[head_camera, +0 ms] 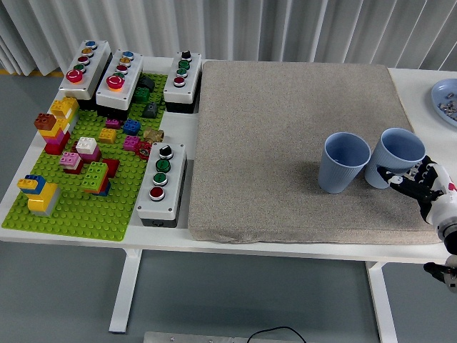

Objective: Pick cup pour cup place

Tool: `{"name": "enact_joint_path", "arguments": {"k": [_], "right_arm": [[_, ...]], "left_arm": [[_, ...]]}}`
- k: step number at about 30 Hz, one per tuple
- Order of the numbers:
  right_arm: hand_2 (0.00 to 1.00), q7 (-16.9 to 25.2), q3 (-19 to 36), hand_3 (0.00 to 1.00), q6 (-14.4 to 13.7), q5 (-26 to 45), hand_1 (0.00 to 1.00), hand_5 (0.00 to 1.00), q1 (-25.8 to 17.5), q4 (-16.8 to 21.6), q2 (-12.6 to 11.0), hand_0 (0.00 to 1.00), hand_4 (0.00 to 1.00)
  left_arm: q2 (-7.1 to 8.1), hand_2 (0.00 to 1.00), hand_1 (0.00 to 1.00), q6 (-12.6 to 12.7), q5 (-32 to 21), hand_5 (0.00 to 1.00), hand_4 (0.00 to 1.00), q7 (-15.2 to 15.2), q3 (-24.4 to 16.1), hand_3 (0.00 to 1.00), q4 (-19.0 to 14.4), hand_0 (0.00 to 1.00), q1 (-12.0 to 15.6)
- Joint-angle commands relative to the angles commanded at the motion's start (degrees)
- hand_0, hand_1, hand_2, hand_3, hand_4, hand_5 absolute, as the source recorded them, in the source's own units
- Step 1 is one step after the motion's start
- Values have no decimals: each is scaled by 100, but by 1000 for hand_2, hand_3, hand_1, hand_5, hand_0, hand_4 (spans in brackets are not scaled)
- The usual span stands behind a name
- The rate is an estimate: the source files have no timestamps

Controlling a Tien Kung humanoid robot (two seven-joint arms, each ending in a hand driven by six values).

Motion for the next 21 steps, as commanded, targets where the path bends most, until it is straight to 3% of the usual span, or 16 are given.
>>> {"name": "enact_joint_path", "arguments": {"k": [21], "right_arm": [[597,-131,121,665,61,-62,687,2,20,108,-78,827,633]], "left_arm": [[12,750,732,-1,-59,928,489,-15,64,631,0,698,-4]]}}
